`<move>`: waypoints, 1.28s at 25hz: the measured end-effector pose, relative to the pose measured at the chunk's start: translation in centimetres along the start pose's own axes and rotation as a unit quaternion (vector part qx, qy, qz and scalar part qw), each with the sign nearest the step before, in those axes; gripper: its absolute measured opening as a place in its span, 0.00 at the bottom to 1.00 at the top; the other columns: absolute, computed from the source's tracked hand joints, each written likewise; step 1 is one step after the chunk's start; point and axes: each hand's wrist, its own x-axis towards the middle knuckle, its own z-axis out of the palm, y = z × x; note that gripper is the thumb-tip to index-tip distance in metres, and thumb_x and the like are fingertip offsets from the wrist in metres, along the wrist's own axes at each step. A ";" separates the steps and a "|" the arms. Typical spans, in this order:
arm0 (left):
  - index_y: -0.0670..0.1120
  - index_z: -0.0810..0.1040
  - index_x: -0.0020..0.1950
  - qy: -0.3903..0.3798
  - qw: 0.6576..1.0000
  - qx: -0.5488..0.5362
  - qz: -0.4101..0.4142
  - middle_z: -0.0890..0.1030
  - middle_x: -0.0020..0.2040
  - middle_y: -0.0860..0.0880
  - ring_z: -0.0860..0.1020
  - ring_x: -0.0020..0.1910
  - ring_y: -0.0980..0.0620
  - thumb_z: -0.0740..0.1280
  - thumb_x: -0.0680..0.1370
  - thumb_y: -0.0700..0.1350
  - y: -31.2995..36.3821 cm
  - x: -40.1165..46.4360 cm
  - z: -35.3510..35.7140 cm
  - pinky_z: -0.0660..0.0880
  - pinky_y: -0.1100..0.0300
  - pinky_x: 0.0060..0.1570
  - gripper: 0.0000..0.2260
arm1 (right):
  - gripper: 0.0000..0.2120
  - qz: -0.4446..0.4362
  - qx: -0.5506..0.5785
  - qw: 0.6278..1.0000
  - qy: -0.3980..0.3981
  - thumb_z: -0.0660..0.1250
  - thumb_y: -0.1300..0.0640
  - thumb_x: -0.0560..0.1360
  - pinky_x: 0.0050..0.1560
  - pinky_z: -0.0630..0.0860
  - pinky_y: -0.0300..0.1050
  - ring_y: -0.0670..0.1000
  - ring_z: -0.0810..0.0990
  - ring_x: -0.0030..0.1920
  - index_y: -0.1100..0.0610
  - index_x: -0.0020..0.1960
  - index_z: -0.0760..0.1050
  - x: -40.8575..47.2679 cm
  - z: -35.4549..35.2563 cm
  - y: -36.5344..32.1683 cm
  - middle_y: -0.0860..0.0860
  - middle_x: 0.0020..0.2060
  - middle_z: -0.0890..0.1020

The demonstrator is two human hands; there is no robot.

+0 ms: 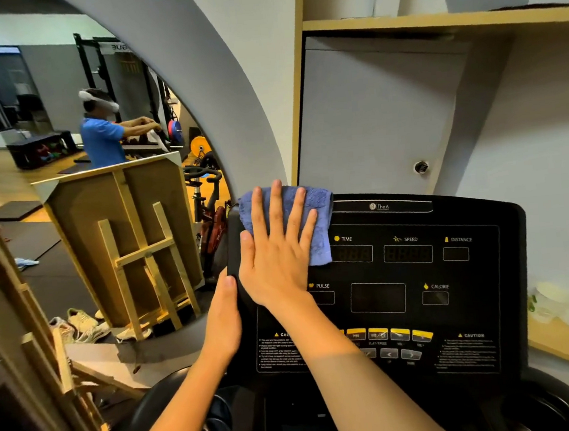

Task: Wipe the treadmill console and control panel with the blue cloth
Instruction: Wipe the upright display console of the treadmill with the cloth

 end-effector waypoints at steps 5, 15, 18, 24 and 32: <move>0.51 0.66 0.76 -0.004 0.998 0.003 -0.058 0.71 0.74 0.51 0.67 0.74 0.56 0.52 0.82 0.63 -0.9 0.4 -1.0 0.61 0.49 0.76 0.27 | 0.31 -0.046 -0.004 0.999 -0.016 0.45 0.44 0.84 0.78 0.43 0.67 0.63 0.36 0.81 0.52 0.83 0.39 -1.0 0.1 -0.4 0.55 0.83 0.41; 0.56 0.76 0.63 -0.064 0.995 -0.017 -0.079 0.83 0.61 0.56 0.78 0.64 0.60 0.48 0.77 0.70 1.5 2.0 -2.7 0.73 0.62 0.64 0.29 | 0.31 -0.096 0.013 0.993 -0.074 0.47 0.46 0.84 0.80 0.45 0.64 0.60 0.37 0.82 0.51 0.83 0.41 -7.2 1.0 -0.1 0.53 0.83 0.41; 0.49 0.78 0.57 -0.084 0.994 -0.006 -0.073 0.86 0.49 0.58 0.82 0.52 0.65 0.45 0.84 0.58 3.6 3.9 -2.4 0.75 0.66 0.58 0.24 | 0.32 -0.099 0.021 0.989 -0.105 0.49 0.46 0.84 0.80 0.46 0.64 0.59 0.37 0.82 0.51 0.83 0.41 -10.4 1.6 -0.1 0.52 0.83 0.41; 0.53 0.68 0.73 -0.077 0.994 0.072 0.023 0.78 0.65 0.51 0.78 0.64 0.55 0.60 0.81 0.59 4.7 6.0 -1.4 0.71 0.44 0.68 0.21 | 0.32 -0.119 0.050 0.978 -0.165 0.53 0.46 0.83 0.80 0.46 0.63 0.57 0.39 0.82 0.49 0.83 0.45 -16.6 2.2 0.6 0.48 0.83 0.44; 0.55 0.54 0.80 -0.026 0.962 0.194 0.189 0.70 0.68 0.62 0.73 0.64 0.66 0.62 0.82 0.52 5.5 6.5 0.0 0.72 0.66 0.63 0.28 | 0.32 -0.156 0.034 0.963 -0.215 0.52 0.45 0.83 0.79 0.42 0.60 0.55 0.38 0.82 0.47 0.83 0.44 -19.3 1.8 2.8 0.46 0.83 0.44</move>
